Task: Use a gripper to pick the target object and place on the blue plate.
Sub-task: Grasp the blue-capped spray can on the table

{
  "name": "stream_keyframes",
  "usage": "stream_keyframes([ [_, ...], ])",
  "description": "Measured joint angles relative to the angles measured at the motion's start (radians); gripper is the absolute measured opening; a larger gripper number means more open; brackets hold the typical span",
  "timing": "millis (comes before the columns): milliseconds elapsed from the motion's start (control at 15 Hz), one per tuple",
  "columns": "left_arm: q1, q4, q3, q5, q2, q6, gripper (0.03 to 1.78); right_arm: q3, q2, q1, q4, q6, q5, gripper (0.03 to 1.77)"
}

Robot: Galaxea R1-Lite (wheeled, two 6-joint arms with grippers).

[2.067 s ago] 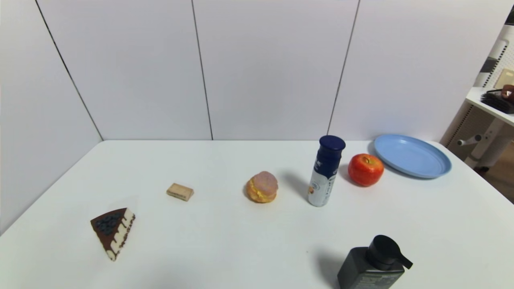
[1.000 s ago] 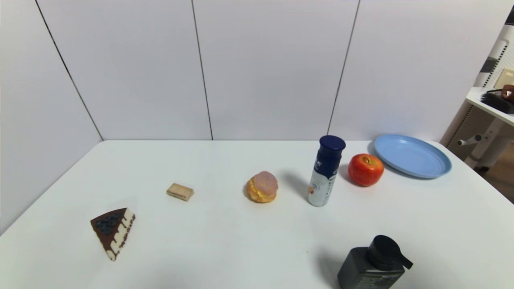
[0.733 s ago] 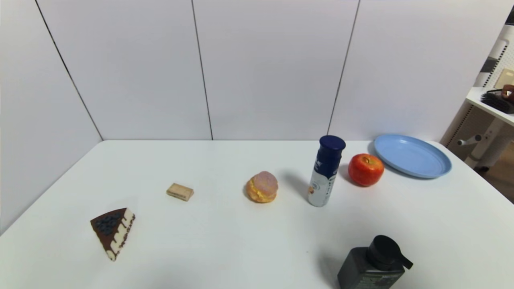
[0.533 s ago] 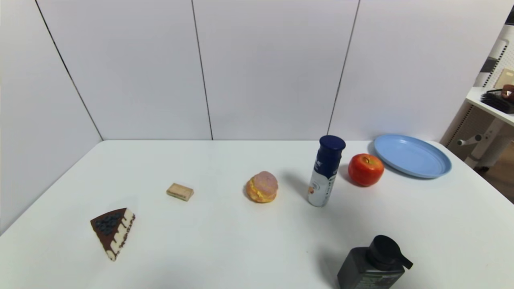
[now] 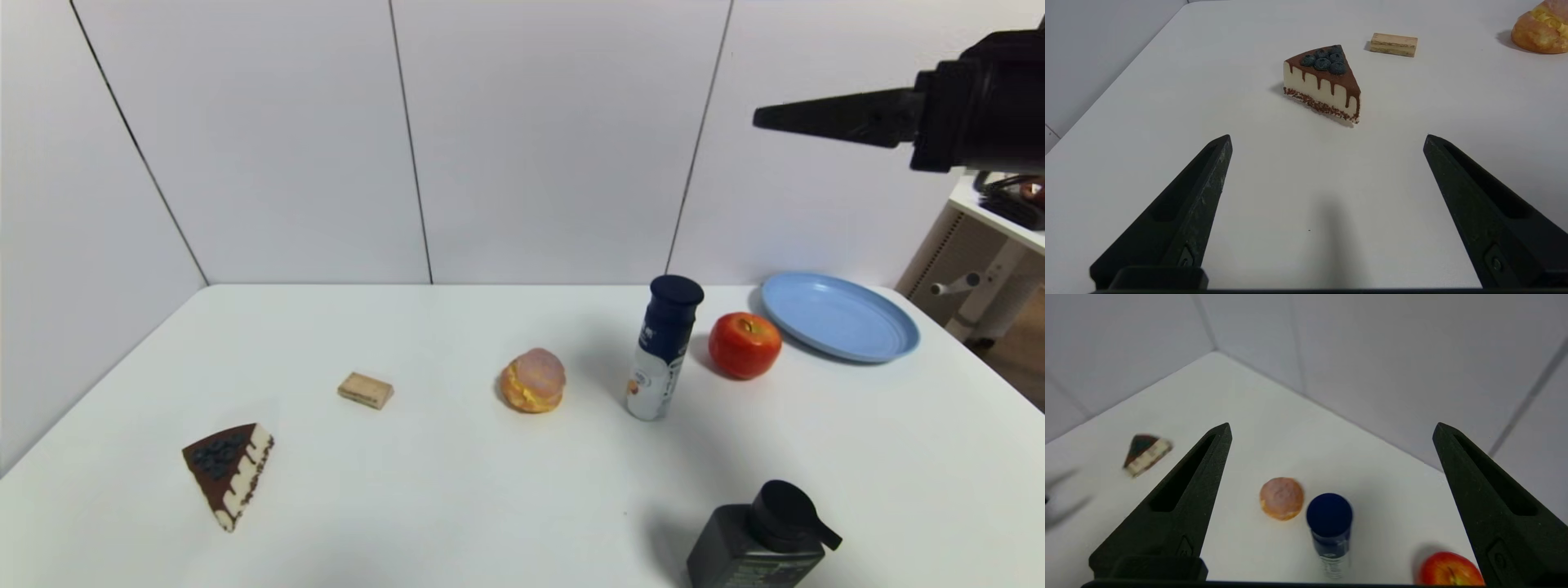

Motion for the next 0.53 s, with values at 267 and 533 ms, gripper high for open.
stream_keyframes([
  [267, 0.000, 0.000, 0.000, 0.000, 0.000, 0.000, 1.69, 0.098, 0.097, 0.003, -0.096, -0.080, 0.157, 1.70],
  [533, 0.000, 0.000, 0.000, 0.000, 0.000, 0.000, 1.69, 0.304, 0.139, 0.011, -0.315, -0.082, 0.159, 1.70],
])
